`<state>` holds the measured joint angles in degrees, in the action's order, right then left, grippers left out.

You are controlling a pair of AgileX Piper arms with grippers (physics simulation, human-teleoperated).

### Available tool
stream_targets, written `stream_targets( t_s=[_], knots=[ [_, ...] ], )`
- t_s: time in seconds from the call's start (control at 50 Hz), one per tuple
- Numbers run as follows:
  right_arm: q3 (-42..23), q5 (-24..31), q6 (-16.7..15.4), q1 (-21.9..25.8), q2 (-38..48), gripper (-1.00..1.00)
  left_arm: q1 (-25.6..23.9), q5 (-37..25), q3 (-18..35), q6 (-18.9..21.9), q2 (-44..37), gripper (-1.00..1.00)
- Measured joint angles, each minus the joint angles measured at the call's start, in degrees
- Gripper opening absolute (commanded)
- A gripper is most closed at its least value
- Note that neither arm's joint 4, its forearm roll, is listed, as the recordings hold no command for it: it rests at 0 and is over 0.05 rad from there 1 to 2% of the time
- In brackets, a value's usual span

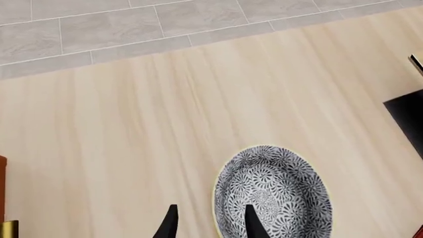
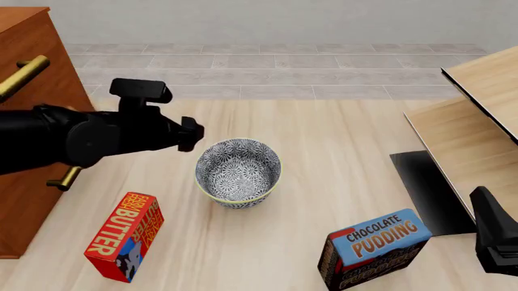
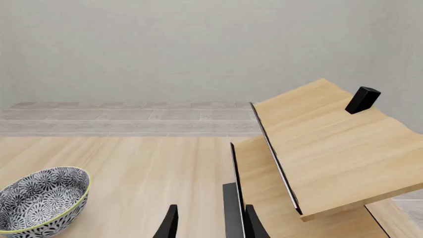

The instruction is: Close the top drawer of the cabinet and put the bowl on top of it.

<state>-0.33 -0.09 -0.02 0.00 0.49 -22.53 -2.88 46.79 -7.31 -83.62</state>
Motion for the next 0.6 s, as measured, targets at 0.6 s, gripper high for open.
stream_targets(
  t_s=[0.6],
  knots=[
    [0.0,0.0,0.0,0.0,0.0,1.0,0.07,2.79,-0.32,-0.94,-3.86,1.0]
  ],
)
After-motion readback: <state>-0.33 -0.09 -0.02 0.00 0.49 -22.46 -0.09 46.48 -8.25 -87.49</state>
